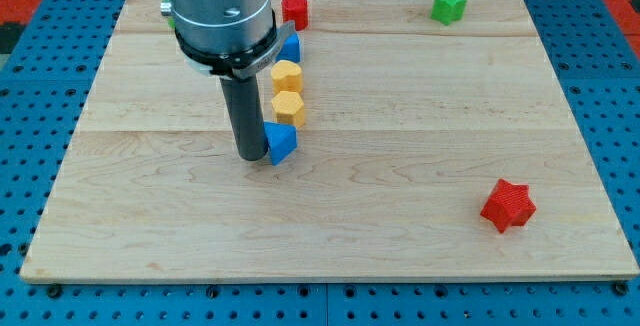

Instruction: Place your arm at the bottom right of the board

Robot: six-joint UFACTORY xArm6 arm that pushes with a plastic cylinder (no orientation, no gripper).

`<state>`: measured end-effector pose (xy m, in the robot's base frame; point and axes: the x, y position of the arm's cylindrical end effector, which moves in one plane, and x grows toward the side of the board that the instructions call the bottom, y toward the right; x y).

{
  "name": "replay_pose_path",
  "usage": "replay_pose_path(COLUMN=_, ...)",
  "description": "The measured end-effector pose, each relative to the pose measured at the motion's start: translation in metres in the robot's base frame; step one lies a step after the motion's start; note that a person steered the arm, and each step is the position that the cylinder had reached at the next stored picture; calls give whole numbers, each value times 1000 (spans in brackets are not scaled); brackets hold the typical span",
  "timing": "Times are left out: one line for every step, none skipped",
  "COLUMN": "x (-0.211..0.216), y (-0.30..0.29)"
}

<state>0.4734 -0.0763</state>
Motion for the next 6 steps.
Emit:
replay_pose_path(x=0, y=15)
replay_pose_path(x=38, y=26)
replay_pose_path(x=60, y=92)
replay_pose_path(x=20, y=158)
replay_pose_path(x=-11, y=243)
replay_pose_path(x=6, y=340)
